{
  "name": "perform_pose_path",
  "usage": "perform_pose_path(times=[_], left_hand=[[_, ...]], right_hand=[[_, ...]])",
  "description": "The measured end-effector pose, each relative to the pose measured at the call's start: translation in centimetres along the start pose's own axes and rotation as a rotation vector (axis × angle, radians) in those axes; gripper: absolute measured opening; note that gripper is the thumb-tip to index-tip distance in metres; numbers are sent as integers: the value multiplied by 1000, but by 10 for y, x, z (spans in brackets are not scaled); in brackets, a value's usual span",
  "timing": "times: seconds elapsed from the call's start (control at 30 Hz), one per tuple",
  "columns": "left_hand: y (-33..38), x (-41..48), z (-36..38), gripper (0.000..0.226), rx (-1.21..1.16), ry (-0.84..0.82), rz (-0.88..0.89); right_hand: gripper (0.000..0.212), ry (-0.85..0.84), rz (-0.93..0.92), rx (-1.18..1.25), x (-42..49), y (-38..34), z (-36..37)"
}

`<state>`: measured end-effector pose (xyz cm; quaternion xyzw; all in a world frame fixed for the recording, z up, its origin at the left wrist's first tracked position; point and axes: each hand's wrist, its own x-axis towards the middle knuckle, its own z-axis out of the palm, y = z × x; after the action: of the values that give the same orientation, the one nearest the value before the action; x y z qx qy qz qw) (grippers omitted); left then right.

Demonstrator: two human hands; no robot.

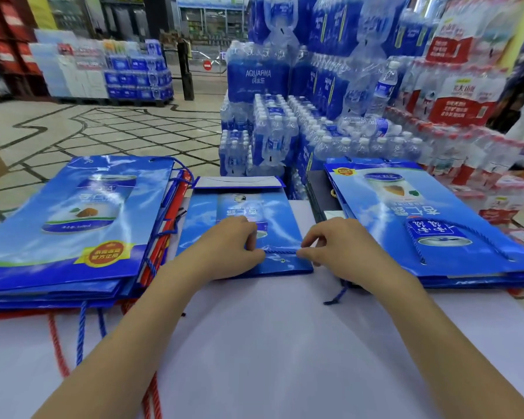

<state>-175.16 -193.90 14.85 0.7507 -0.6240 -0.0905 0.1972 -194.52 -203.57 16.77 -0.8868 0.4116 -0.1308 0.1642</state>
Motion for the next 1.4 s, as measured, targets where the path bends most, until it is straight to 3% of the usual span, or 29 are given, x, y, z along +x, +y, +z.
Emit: perform_pose_path(times=[0.1, 0.17, 0.3, 0.37, 0.43, 0.5, 0.6, 0.73, 1.03, 1.17, 1.3, 1.4], left_hand=[[1, 0, -8, 22, 10, 11, -91], [-2, -2, -11, 20, 138, 14, -179], [-8, -8, -15, 25, 337, 24, -363], [-10, -4, -13, 46, 419, 15, -291], [-6, -1, -9, 58, 248, -6, -107], [2, -3, -1, 53, 77, -56, 68], [9, -2, 12, 34, 150, -25, 176], [3, -1, 3, 12, 133, 35, 83], [-1, -6, -12, 23, 310, -46, -133], [-1, -6, -13, 23, 283, -80, -179], [0, -8, -16, 16, 256, -78, -195], [1, -11, -17, 25, 182, -103, -175]], right_hand=[[14, 146, -61, 183, -2, 2, -4], [7, 230, -111, 336, -3, 1, -4], [20, 192, -227, 59, 2, -1, 10], [21, 101, -277, -125, 5, -1, 18], [21, 31, -304, -239, 6, -3, 22], [23, 9, -284, -246, 7, -4, 22], [26, 62, -237, -275, 7, -3, 19], [29, 103, -145, -424, 6, 8, 16], [24, 72, -163, -292, 8, 5, 21], [21, 43, -179, -309, 7, 5, 20], [15, 146, -154, -242, 8, 3, 21], [27, 164, -136, -234, 10, 1, 24]])
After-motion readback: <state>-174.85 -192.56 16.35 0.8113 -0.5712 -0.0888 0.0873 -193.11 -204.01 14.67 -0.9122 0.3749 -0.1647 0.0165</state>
